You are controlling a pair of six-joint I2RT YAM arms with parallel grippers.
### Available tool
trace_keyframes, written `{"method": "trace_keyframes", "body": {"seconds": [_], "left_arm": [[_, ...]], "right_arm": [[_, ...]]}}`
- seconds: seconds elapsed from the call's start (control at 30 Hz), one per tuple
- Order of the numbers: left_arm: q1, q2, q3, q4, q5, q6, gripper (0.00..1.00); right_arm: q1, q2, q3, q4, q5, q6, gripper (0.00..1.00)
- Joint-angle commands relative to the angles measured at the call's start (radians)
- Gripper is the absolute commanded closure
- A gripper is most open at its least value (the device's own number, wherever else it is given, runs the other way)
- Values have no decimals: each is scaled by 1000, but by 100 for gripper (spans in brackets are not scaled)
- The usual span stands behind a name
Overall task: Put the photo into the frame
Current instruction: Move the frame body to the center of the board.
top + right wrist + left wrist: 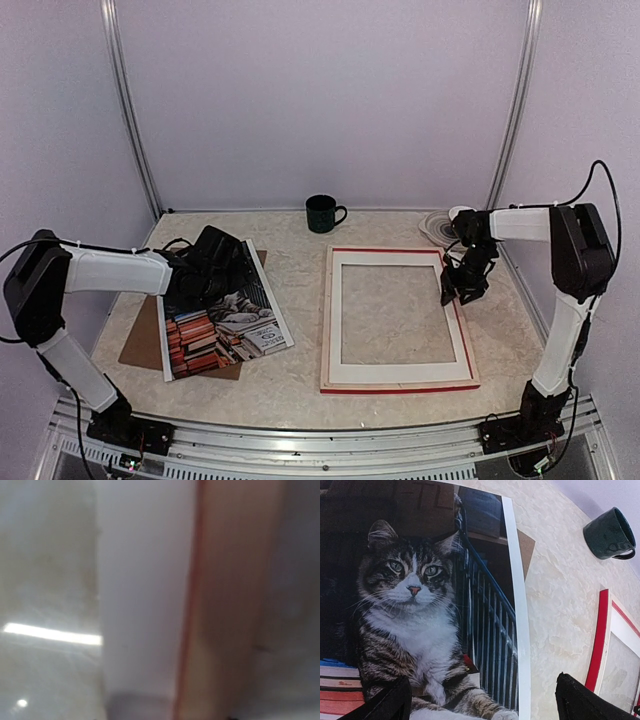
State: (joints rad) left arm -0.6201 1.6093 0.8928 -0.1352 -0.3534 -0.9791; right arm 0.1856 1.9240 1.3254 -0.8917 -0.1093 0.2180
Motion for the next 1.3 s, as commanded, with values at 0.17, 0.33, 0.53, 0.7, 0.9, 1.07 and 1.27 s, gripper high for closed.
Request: {"method": "trace_keyframes", "body": {"seconds": [0.17,0.33,0.53,0.7,0.9,1.07,1.27], "left_arm": [[27,-32,28,-26,-24,23,1],[60,-49,17,-41,-25,29,1],[64,-95,-7,-80,-42,53,1],[28,-139,-49,-141,-47,63,1],[70,-277,-186,-161,11,27,1],[96,-352,-208,-196,-40,31,1],[128,-310,-240,-158,-14,7,1]], "right_arm": [[35,-60,-63,140,-187,53,49],[67,-36,-44,155,-200,65,49],[85,-31,4,104,-72,68,43],[120,-104,70,46,75,81,25],[215,-164,202,42,20,71,17],[367,-83,385,61,-106,88,17],[548,158,647,114,-292,115,17]]}}
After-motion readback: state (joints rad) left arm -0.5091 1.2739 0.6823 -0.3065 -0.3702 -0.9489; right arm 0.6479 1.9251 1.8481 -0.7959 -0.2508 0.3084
